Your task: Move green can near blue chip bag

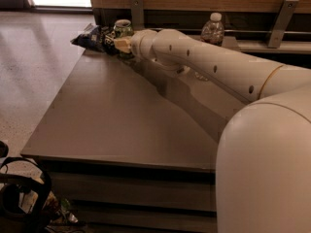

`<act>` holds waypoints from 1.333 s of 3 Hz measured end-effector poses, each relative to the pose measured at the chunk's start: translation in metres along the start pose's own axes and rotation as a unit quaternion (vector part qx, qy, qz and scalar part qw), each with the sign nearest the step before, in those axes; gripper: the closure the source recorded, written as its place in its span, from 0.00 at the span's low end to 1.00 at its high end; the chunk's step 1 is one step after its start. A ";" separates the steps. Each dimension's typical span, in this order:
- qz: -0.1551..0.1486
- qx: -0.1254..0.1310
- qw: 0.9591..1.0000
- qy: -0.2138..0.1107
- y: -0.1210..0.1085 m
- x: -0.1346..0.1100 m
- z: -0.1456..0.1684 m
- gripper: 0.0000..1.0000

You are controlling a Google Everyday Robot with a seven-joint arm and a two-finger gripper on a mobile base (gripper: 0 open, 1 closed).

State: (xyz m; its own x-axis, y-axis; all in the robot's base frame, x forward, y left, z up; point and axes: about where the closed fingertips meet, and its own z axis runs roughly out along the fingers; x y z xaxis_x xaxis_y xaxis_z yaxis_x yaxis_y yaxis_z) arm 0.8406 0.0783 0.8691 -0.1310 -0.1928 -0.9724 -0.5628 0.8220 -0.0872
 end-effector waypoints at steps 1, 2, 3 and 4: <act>0.002 -0.003 1.000 -0.001 0.004 -0.001 0.000 0.75; 0.002 -0.005 1.000 -0.001 0.006 0.000 0.001 0.51; 0.002 -0.006 1.000 -0.001 0.007 0.000 0.002 0.28; 0.002 -0.007 1.000 0.000 0.009 0.000 0.004 0.05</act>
Offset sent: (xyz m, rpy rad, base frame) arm -0.0014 0.0028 0.0003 0.0038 0.0012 0.0050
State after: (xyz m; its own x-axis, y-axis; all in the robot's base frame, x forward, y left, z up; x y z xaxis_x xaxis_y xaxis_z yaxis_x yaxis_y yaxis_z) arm 0.8383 0.0878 0.8677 -0.1321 -0.1899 -0.9729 -0.5743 0.8146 -0.0810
